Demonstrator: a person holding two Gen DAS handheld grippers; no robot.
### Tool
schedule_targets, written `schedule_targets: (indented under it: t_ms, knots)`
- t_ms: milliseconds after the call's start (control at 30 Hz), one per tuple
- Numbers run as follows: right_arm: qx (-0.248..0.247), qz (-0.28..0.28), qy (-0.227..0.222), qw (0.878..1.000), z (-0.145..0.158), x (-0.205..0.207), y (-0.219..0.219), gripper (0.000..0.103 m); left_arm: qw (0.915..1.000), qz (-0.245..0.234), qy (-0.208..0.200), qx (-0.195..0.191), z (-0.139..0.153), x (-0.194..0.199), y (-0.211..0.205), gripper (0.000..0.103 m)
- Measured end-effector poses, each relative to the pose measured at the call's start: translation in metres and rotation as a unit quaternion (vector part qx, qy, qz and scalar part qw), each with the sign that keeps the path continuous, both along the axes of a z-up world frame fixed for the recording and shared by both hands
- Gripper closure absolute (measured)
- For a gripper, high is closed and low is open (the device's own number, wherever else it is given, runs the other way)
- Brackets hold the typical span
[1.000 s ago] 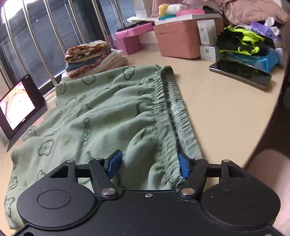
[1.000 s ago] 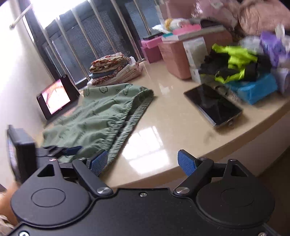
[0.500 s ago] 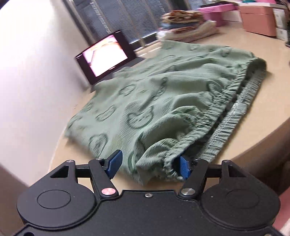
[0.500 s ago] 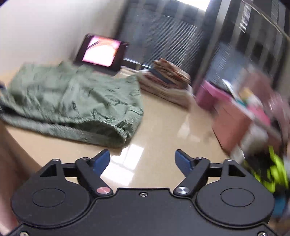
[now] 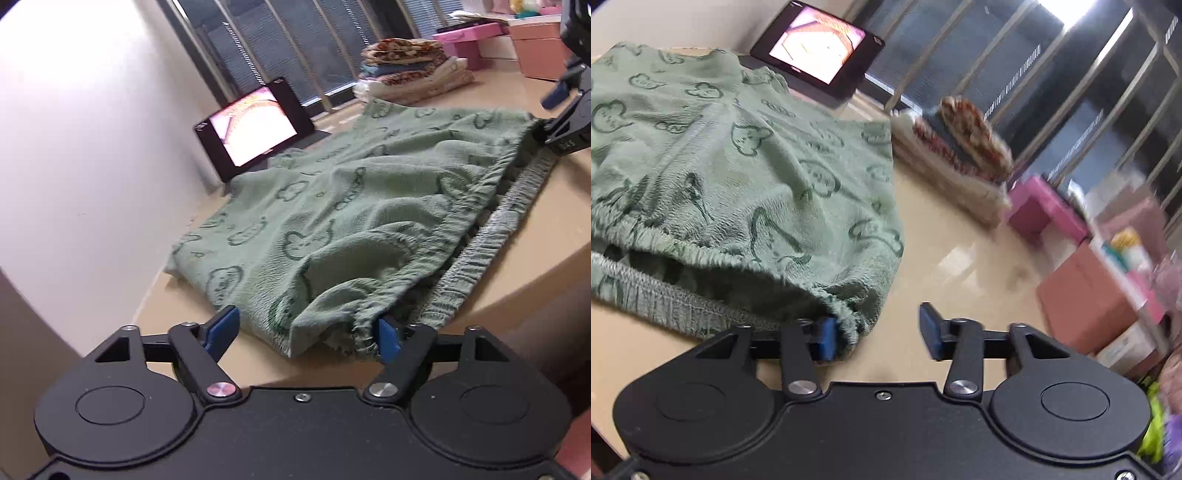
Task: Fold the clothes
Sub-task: 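Grasp the elastic waistband with the right gripper while the left gripper grasps it too, then lift the garment by its waistband with both grippers and swing it over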
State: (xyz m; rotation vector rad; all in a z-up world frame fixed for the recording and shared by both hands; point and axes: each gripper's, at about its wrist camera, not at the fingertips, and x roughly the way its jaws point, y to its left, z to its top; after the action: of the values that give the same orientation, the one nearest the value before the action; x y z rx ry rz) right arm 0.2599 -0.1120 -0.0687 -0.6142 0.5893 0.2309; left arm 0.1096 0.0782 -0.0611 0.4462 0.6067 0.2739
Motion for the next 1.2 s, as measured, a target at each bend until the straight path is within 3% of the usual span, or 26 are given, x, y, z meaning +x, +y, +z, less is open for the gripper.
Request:
schedule_targets:
  t_ms: [67, 133, 233, 300, 500, 633, 767, 867, 1033, 1100, 1200]
  knots:
    - [0.037, -0.005, 0.014, 0.999, 0.002, -0.001, -0.006, 0.085, 0.9999, 0.014, -0.01, 0.002, -0.001, -0.006, -0.003, 0.048]
    - [0.058, -0.007, 0.004, 0.998, 0.008, -0.012, -0.009, 0.087, 0.9994, 0.026, -0.021, 0.009, 0.0, -0.014, -0.007, 0.054]
    - [0.036, 0.014, -0.072, 0.997, 0.029, -0.054, -0.008, 0.09, 0.998, 0.044, -0.041, 0.021, 0.006, -0.027, -0.012, 0.07]
    - [0.038, 0.031, -0.102, 0.994, 0.043, -0.081, -0.013, 0.091, 0.9972, 0.047, -0.053, 0.023, 0.014, -0.037, -0.014, 0.087]
    - [0.128, 0.058, -0.099, 0.985, 0.113, -0.144, -0.058, 0.094, 0.9938, 0.001, -0.107, 0.03, 0.083, -0.08, -0.018, 0.092]
    - [0.22, 0.087, -0.069, 0.969, 0.168, -0.164, -0.102, 0.096, 0.9883, -0.048, -0.139, -0.039, 0.14, -0.099, 0.0, 0.092]
    - [0.231, 0.113, -0.031, 0.966, 0.187, -0.165, -0.116, 0.097, 0.9873, -0.066, -0.144, 0.007, 0.157, -0.091, 0.0, 0.092]
    - [0.216, 0.123, 0.022, 0.968, 0.18, -0.139, -0.111, 0.097, 0.9871, -0.088, -0.127, 0.044, 0.151, -0.055, -0.001, 0.092]
    - [0.16, 0.081, 0.08, 0.981, 0.173, -0.017, -0.073, 0.098, 0.9915, -0.105, -0.077, 0.001, 0.159, 0.083, 0.011, 0.097]
    - [0.137, 0.046, 0.049, 0.988, 0.196, 0.046, -0.057, 0.099, 0.9911, -0.086, -0.101, 0.015, 0.188, 0.144, 0.008, 0.097]
    - [0.162, -0.005, -0.036, 0.986, 0.275, 0.107, -0.043, 0.099, 0.9825, -0.067, -0.172, 0.02, 0.275, 0.195, 0.001, 0.097]
